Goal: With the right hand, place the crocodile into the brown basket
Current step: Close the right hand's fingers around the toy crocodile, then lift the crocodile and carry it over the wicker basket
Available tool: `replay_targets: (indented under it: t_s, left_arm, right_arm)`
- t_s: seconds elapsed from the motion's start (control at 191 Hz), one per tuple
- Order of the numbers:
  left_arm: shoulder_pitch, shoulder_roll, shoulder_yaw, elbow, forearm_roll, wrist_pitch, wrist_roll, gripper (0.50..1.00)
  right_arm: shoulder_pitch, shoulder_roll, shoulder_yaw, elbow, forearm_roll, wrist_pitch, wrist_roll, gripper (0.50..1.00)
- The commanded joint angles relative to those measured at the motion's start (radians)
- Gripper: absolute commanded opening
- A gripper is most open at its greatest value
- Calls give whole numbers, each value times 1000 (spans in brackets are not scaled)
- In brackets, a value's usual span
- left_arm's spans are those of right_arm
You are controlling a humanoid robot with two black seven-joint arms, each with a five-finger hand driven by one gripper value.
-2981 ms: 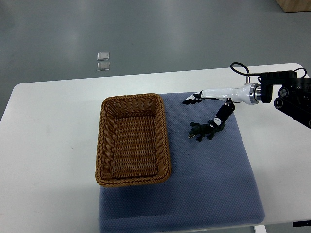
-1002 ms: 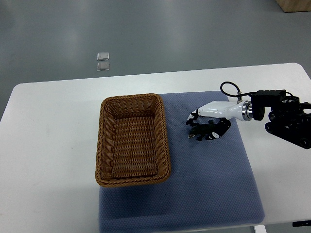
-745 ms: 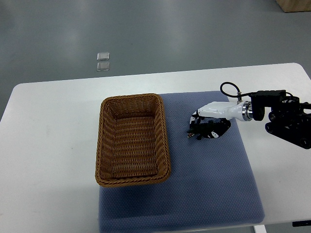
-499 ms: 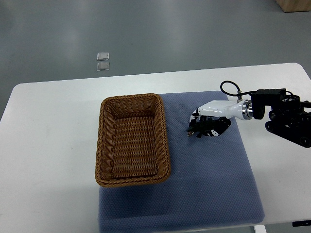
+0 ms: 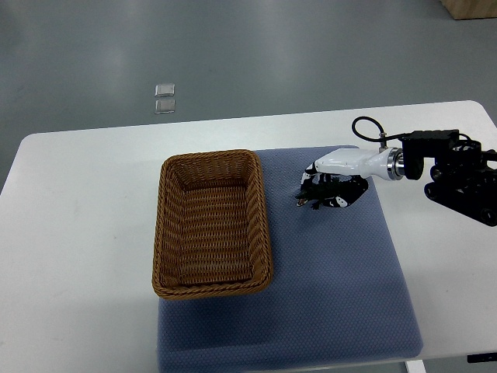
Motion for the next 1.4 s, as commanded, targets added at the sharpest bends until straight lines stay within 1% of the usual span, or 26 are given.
replay_targets:
  t_s: [0.0,0.178,0.478,0.64,0.897,1.091,1.265,1.396]
  left_arm:
    - [0,0,0,0,-1,0,0,1000]
    - [0,0,0,0,-1,0,0,1000]
    - [0,0,0,0,1,0,0,1000]
    - [0,0,0,0,-1,0,0,1000]
    - [0,0,0,0,1,0,0,1000]
    - [0,0,0,0,1,0,0,1000]
    - [0,0,0,0,-1,0,0,1000]
    - [0,0,0,0,-1,0,0,1000]
  right_arm:
    - [9,-5,1,0,6,0,2,500]
    - [23,-9,12,0,15,5,22,500]
    - [69,-8,17,0,26,11,35,500]
    - [103,12,18,5,26,12,36,500]
    - [155,118,24,8,32,6,45,500]
    - [193,225,23,8,32,5,44,502]
    - [187,308,8,-1,21,5,41,504]
    - [167,339,6,-5,18,3,39,511]
